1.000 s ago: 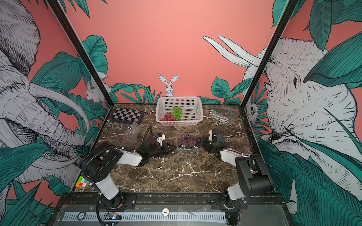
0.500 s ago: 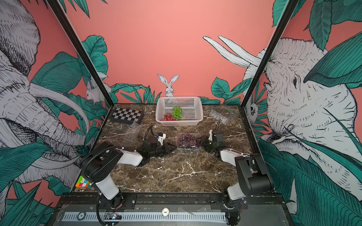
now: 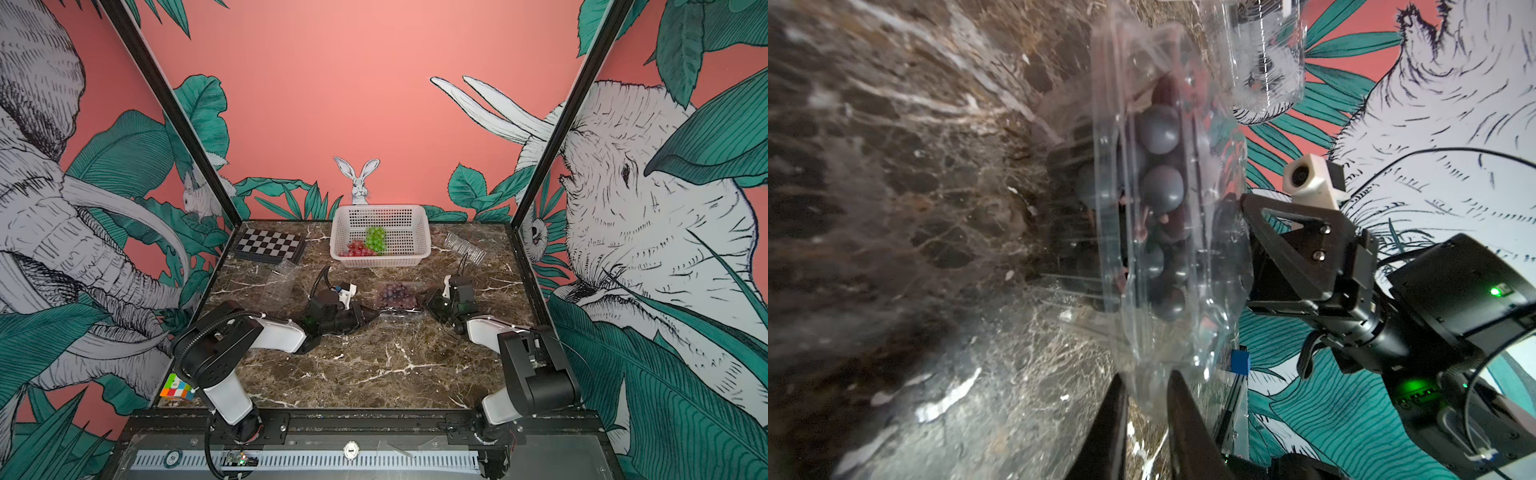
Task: Pack grapes into containers
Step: Close the packing box at the center of the board.
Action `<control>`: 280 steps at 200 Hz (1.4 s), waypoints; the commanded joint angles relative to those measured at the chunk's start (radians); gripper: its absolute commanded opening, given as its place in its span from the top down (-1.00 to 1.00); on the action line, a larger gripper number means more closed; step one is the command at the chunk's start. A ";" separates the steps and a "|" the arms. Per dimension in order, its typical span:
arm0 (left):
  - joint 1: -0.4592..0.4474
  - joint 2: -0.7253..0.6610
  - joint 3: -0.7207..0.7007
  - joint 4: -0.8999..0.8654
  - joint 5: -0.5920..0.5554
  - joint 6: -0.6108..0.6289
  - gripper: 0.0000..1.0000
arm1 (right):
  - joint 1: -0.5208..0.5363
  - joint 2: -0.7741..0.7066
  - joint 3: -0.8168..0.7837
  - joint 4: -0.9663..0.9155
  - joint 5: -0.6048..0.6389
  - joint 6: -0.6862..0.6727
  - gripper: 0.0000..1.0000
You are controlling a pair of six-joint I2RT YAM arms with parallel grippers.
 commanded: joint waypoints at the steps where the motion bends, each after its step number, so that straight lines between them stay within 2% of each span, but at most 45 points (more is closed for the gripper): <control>1: -0.009 0.009 0.018 0.008 -0.005 0.009 0.58 | 0.012 0.007 -0.014 0.019 -0.011 0.004 0.01; 47: -0.010 0.010 0.016 -0.007 -0.021 0.014 0.60 | 0.013 0.006 -0.015 0.020 -0.014 0.005 0.02; 93: -0.009 0.017 0.014 -0.015 -0.046 0.017 0.72 | 0.013 0.003 -0.023 0.031 -0.016 0.010 0.02; 176: -0.010 0.032 0.012 -0.002 -0.060 0.021 0.72 | 0.013 0.000 -0.029 0.040 -0.019 0.017 0.02; 241: -0.009 0.049 0.023 0.015 -0.083 0.015 0.63 | 0.014 0.001 -0.033 0.045 -0.022 0.019 0.02; 280: -0.009 0.057 0.025 0.024 -0.088 0.016 0.67 | 0.014 0.000 -0.032 0.044 -0.022 0.019 0.02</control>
